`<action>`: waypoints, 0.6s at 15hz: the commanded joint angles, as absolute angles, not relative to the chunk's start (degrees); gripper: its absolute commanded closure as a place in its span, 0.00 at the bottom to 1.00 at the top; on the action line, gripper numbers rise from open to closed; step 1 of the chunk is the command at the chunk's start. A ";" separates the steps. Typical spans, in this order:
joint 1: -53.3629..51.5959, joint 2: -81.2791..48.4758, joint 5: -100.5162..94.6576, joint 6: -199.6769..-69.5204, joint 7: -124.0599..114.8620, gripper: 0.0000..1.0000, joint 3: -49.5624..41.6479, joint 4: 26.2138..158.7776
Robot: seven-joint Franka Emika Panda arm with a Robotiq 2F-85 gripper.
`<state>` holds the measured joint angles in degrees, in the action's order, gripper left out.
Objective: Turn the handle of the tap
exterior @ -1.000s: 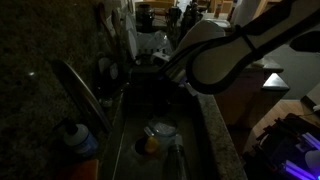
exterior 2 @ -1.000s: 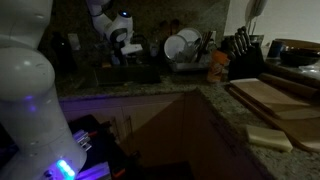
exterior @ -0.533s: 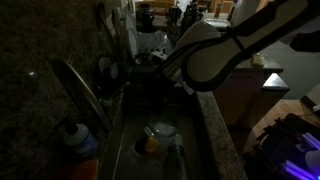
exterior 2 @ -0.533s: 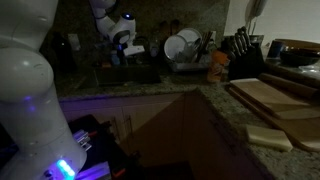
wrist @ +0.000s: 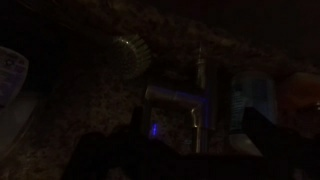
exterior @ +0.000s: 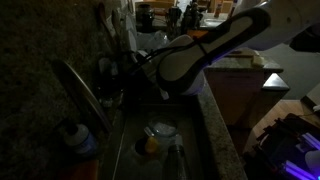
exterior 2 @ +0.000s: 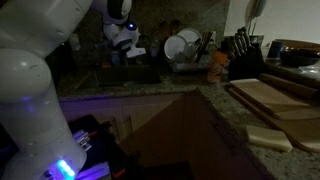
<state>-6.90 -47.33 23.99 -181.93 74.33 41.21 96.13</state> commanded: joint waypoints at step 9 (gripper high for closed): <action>-6.74 -58.50 19.82 -184.18 74.49 0.00 45.37 85.25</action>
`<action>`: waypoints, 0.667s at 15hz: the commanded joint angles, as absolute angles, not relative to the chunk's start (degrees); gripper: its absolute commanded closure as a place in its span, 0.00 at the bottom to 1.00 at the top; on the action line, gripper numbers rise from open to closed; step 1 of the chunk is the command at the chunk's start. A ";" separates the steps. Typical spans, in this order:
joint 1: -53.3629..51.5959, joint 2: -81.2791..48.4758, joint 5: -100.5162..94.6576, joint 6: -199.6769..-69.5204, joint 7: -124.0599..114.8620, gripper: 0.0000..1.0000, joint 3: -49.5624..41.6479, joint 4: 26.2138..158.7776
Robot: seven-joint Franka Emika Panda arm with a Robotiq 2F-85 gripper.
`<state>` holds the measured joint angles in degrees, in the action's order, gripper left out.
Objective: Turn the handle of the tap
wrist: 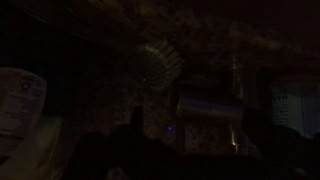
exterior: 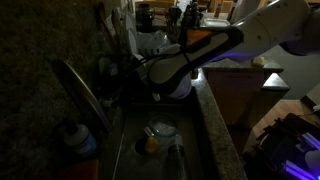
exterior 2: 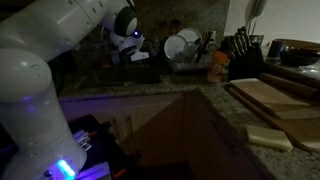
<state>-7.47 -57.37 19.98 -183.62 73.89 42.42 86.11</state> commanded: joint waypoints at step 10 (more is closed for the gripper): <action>-5.52 -65.82 10.50 -187.68 76.54 0.00 57.10 78.21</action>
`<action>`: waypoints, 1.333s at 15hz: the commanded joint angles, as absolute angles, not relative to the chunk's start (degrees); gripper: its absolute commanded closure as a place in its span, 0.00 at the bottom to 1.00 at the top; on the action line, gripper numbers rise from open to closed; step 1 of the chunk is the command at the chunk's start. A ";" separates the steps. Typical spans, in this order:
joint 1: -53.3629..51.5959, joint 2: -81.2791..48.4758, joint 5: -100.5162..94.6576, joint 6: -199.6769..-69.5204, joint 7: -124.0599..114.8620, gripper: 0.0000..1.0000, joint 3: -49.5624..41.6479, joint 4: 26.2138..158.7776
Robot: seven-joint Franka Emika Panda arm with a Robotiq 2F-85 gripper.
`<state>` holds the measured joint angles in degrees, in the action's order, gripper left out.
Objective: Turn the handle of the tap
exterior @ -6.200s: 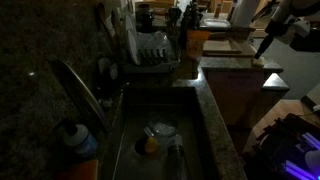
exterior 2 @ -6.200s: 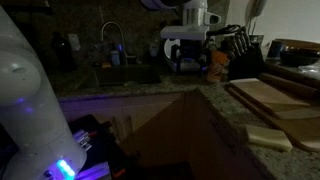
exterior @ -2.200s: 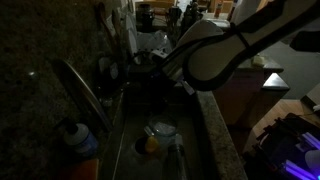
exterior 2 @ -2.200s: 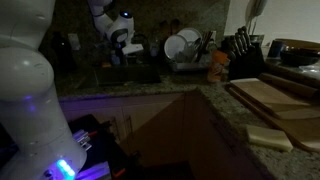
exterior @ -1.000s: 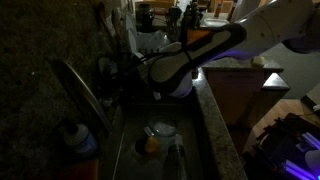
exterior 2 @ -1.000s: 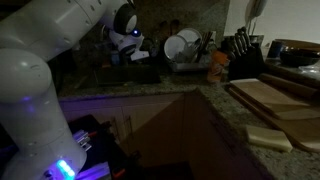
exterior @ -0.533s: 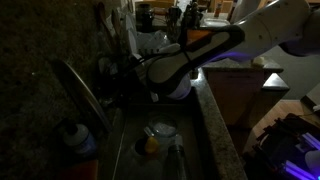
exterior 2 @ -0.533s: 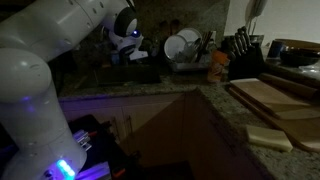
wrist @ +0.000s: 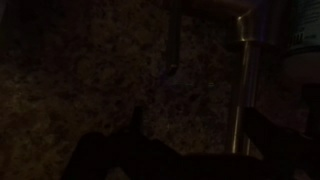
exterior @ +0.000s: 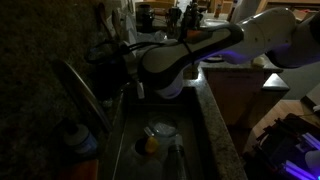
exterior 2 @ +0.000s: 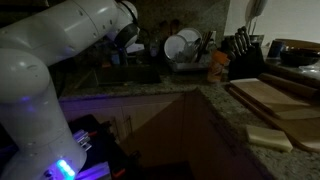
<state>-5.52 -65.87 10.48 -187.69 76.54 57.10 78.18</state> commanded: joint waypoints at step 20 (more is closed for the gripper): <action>-3.25 -71.14 9.32 -185.44 69.01 0.62 61.13 74.87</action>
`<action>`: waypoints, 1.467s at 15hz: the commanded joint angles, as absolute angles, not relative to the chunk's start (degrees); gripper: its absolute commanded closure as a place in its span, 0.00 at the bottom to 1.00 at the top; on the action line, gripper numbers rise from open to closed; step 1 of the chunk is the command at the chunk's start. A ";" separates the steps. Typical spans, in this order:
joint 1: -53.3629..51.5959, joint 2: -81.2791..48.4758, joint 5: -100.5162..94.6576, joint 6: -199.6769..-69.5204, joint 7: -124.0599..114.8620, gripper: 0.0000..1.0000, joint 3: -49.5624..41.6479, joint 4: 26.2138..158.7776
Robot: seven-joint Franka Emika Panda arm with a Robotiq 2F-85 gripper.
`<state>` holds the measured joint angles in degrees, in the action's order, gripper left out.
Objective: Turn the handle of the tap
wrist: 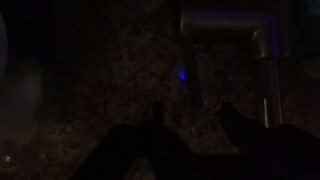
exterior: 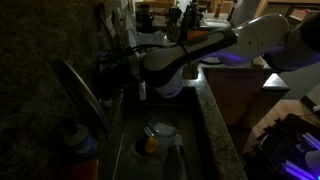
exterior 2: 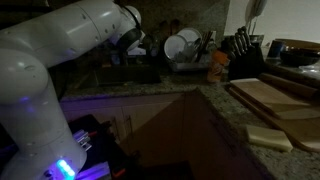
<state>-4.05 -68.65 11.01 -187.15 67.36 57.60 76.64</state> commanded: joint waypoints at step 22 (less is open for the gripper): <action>-4.52 -69.92 10.01 -186.64 62.89 0.25 55.49 75.40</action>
<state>-4.55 -69.45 10.40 -186.62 62.48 55.00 75.69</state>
